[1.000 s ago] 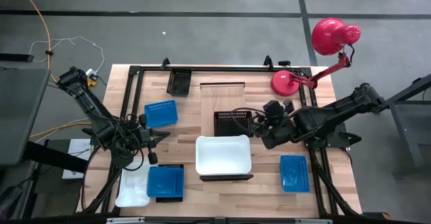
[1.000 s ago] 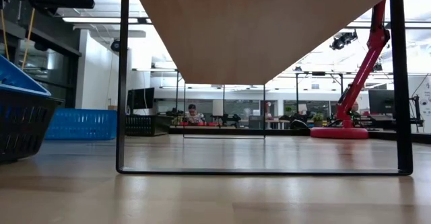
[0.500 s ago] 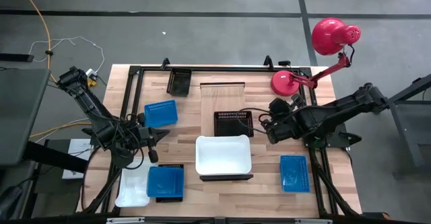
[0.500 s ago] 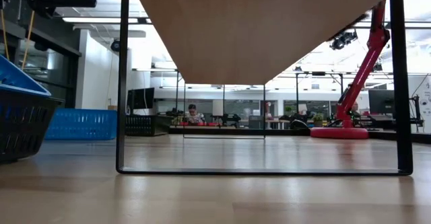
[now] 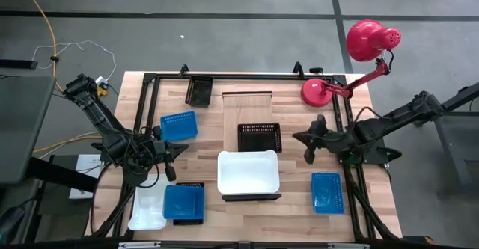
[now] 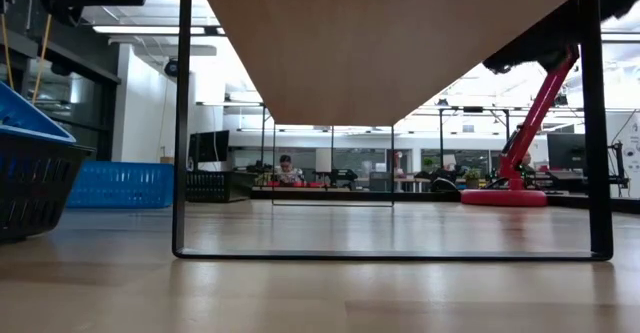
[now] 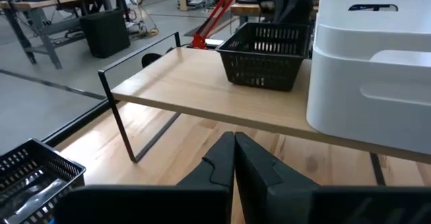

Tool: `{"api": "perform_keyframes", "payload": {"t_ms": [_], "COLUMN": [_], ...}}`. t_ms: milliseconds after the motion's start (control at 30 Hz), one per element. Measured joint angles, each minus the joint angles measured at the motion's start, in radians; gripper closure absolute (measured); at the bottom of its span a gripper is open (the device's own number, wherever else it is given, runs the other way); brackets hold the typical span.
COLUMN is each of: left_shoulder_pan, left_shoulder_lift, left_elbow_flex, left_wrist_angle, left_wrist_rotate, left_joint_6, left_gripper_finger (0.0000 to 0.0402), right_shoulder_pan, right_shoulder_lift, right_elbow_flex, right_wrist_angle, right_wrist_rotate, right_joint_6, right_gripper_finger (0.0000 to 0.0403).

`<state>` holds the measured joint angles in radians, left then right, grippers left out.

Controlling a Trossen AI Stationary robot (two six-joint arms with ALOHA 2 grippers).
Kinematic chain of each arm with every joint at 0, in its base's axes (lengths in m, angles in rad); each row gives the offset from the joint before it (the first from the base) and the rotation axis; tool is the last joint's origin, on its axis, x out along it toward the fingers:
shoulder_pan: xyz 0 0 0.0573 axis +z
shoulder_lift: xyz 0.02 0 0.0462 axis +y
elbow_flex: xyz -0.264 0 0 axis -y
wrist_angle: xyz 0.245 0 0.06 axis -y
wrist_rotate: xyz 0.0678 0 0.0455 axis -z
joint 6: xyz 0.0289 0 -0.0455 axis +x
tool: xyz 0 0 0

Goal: Stack baskets on shelf by color
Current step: Put the right black bin on the shelf

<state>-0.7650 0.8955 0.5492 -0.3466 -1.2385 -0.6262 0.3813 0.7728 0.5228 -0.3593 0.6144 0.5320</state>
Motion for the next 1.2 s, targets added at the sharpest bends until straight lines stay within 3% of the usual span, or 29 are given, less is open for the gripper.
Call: {"api": "perform_keyframes", "payload": {"t_ms": [167,400,833,1200], "left_shoulder_pan": [0.011,0.062,0.156,0.24], "left_shoulder_lift": [0.0,0.0,0.0,0.0], "left_elbow_flex": [0.0,0.0,0.0,0.0], "left_wrist_angle": [0.007,0.008,0.008,0.014], "left_wrist_rotate": [0.01,0.108,0.128,0.128], "left_joint_6": [0.0,0.0,0.025,0.084], "left_gripper_finger": [0.0401,0.0401,0.0401,0.0401], "right_shoulder_pan": [0.0,-0.001,-0.001,-0.001], "right_shoulder_lift": [0.044,0.138,0.254,0.264], "right_elbow_flex": [-0.069,-0.077,-0.077,-0.077], "right_wrist_angle": [0.163,0.378,0.536,0.605], "right_wrist_rotate": [-0.025,-0.065,-0.098,-0.15], "right_joint_6": [-0.059,-0.206,-0.269,-0.29], "right_gripper_finger": [0.0402,0.0403,0.0403,0.0403]}}
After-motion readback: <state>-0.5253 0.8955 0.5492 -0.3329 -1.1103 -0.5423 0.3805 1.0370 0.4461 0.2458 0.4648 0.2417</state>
